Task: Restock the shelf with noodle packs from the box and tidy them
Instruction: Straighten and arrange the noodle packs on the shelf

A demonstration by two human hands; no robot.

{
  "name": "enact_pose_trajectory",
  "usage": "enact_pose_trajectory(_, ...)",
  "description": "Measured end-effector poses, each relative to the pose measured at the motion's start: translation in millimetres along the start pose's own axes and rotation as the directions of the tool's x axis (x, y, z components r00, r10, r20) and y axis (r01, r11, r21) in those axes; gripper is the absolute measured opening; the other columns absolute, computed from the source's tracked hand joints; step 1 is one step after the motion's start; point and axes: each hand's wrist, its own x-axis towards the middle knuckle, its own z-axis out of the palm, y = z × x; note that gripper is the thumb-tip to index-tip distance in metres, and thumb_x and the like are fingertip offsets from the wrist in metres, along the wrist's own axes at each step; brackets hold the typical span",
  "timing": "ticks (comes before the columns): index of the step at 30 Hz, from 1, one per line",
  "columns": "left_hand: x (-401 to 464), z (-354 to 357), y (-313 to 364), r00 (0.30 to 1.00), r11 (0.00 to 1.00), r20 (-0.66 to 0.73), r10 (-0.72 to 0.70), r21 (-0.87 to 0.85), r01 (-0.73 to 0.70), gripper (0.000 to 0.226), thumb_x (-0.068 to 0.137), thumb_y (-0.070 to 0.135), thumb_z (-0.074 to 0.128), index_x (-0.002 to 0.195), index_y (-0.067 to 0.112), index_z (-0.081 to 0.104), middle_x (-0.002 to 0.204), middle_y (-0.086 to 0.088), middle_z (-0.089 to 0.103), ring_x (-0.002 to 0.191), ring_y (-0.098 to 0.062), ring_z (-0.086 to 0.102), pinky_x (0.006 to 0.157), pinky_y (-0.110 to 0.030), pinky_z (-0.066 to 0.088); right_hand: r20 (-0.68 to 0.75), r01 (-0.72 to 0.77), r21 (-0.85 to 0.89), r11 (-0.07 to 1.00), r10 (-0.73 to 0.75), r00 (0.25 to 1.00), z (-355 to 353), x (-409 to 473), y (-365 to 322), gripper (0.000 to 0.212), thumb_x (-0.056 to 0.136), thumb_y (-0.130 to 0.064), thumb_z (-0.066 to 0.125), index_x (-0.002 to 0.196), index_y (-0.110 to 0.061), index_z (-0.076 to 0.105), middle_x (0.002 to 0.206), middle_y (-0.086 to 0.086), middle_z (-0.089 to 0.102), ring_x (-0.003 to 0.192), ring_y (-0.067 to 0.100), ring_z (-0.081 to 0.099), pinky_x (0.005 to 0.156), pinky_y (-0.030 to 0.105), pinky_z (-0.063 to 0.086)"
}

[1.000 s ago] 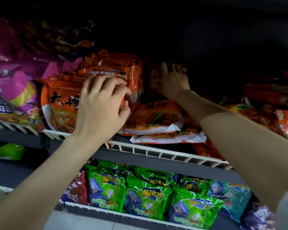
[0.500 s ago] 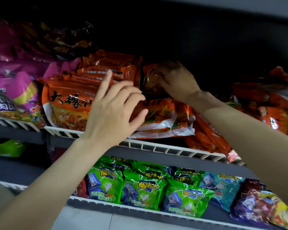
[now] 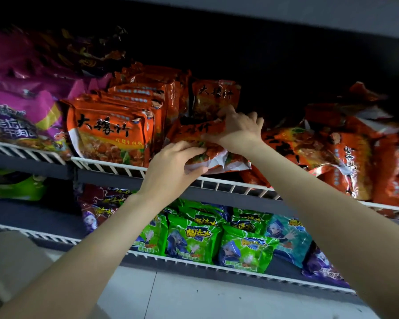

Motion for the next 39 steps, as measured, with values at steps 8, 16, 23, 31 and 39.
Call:
enact_pose_trajectory(8, 7, -2, 15, 0.977, 0.998, -0.209, 0.040, 0.063, -0.028, 0.039, 0.070, 0.025, 0.079, 0.105, 0.019, 0.062, 0.098, 0.002, 0.059, 0.092, -0.021, 0.058, 0.060, -0.031, 0.049, -0.383, 0.261, 0.464, 0.846, -0.074, 0.921, -17, -25, 2, 0.074, 0.074, -0.021, 0.080, 0.137, -0.020, 0.040, 0.131, 0.013, 0.037, 0.090, 0.014, 0.042, 0.077, 0.017, 0.039)
enact_pose_trajectory(16, 35, 6, 28, 0.944, 0.966, -0.329, 0.023, 0.252, 0.064, 0.041, 0.066, 0.027, 0.082, 0.100, 0.014, 0.063, 0.092, -0.009, 0.063, 0.080, -0.030, 0.060, 0.069, -0.035, 0.047, -0.495, 0.411, 0.562, 0.718, -0.106, 0.862, -36, -28, 14, 0.062, 0.072, -0.010, 0.078, 0.125, -0.018, 0.046, 0.114, -0.005, 0.058, 0.105, 0.014, 0.060, 0.085, 0.029, 0.055)
enact_pose_trajectory(23, 21, 10, 28, 0.988, 0.992, 0.110, 0.106, 0.050, -0.112, 0.072, 0.072, 0.076, 0.047, 0.123, 0.025, 0.052, 0.118, 0.001, 0.058, 0.104, -0.021, 0.055, 0.078, -0.034, 0.048, -0.748, 0.623, 0.068, 0.779, -0.374, 0.549, -31, -12, 34, 0.045, 0.079, 0.002, 0.063, 0.116, -0.019, 0.047, 0.116, 0.008, 0.055, 0.104, 0.016, 0.053, 0.080, 0.027, 0.051)
enact_pose_trajectory(31, 27, 15, 15, 0.982, 0.982, -0.009, 0.189, -0.009, -0.189, 0.032, 0.081, 0.046, 0.065, 0.109, 0.031, 0.065, 0.111, 0.014, 0.062, 0.095, -0.016, 0.061, 0.068, -0.034, 0.053, -0.625, 0.522, 0.259, 0.813, -0.271, 0.732, -18, 41, 59, 0.044, 0.080, -0.003, 0.066, 0.121, -0.008, 0.051, 0.126, 0.006, 0.052, 0.112, 0.014, 0.052, 0.086, 0.010, 0.042)
enact_pose_trajectory(39, 21, 13, -12, 0.950, 0.945, -0.064, 0.305, 0.144, -0.294, 0.020, 0.077, 0.028, 0.062, 0.094, 0.025, 0.072, 0.094, 0.014, 0.068, 0.083, -0.012, 0.064, 0.065, -0.031, 0.054, -0.347, 0.336, -0.184, 0.924, -0.380, 0.857, -1, 80, 53, 0.052, 0.084, -0.019, 0.064, 0.132, -0.019, 0.044, 0.134, 0.010, 0.047, 0.123, 0.033, 0.041, 0.100, 0.042, 0.034)
